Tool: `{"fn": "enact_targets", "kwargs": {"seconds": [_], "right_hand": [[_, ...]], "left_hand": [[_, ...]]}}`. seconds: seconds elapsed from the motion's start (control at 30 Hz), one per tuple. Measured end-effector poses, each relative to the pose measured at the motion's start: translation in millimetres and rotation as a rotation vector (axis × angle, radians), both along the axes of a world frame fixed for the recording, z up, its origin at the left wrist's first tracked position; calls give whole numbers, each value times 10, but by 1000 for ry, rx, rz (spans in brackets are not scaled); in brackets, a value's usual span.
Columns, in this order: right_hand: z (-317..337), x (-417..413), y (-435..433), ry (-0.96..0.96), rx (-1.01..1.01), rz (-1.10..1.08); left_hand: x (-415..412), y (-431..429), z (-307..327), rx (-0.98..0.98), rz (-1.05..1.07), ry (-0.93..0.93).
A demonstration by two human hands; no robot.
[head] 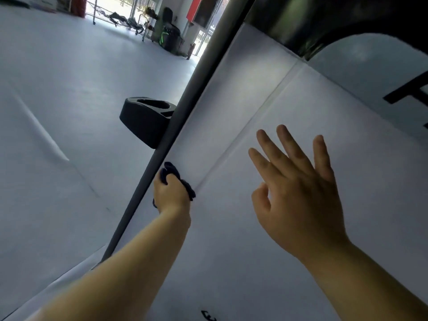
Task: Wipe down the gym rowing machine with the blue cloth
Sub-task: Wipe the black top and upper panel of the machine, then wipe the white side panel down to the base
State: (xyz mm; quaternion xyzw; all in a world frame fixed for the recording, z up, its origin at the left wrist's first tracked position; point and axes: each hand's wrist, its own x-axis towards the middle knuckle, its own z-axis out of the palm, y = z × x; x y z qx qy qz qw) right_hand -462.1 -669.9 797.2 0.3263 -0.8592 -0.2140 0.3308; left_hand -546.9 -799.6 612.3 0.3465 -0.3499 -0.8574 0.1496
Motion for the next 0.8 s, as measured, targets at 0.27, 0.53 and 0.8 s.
{"fn": "enact_targets", "kwargs": {"seconds": [0.27,0.53,0.8], "right_hand": [[-174,129,257,14,-129,-4],[-447,304,751,70,-158,64],[-655,373,1151,191,-275,117]], "left_hand": [[451,467,653,-786,48,514],[626,636,200,-1203,47,457],[733,935,16,-1718,198,821]]}}
